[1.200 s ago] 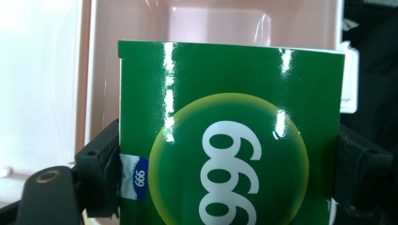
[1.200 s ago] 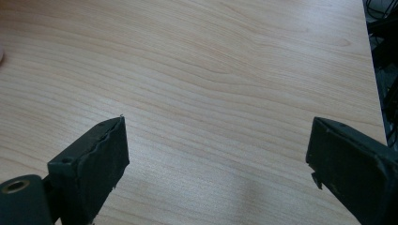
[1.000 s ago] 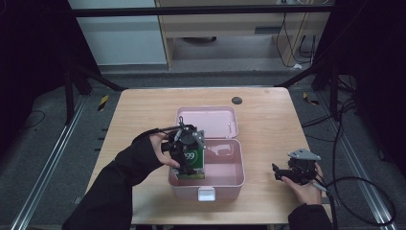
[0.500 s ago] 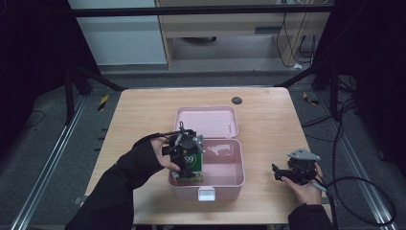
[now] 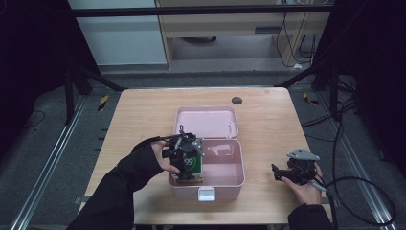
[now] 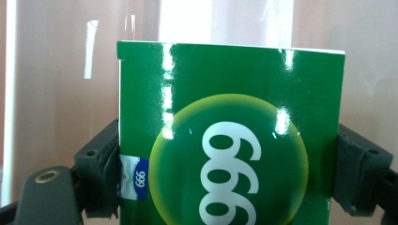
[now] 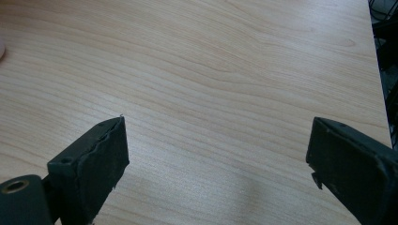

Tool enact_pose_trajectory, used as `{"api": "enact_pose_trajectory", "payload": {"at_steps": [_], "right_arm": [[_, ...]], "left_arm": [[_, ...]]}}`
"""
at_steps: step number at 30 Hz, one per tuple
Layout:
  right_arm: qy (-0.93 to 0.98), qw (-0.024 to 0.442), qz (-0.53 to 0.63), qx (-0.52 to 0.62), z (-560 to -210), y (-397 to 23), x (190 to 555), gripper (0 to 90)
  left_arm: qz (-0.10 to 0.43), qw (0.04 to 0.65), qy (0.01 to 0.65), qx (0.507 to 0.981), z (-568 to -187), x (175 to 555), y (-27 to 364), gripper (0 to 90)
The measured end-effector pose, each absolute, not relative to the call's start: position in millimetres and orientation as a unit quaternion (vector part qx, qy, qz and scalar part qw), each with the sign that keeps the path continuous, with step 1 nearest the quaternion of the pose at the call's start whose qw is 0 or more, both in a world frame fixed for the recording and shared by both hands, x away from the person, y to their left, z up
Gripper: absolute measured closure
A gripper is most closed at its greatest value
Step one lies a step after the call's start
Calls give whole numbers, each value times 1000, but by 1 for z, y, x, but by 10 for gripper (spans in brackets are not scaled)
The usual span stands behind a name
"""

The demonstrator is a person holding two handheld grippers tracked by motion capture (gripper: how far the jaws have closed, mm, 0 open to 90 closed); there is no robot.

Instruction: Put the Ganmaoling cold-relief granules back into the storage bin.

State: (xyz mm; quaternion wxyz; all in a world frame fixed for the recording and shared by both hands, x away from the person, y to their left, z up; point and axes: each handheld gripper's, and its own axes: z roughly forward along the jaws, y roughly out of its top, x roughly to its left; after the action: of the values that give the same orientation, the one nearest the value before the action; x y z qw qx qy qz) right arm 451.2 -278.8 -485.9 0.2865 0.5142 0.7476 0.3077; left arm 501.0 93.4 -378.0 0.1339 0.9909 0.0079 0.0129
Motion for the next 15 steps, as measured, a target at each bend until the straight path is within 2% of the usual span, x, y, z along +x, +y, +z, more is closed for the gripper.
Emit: {"api": "enact_pose_trajectory", "payload": {"at_steps": [15], "right_arm": [[749,283,308,513,-486,-278,451,55]], "left_arm": [[27,123,-2,992,-390,498,95,136]]}}
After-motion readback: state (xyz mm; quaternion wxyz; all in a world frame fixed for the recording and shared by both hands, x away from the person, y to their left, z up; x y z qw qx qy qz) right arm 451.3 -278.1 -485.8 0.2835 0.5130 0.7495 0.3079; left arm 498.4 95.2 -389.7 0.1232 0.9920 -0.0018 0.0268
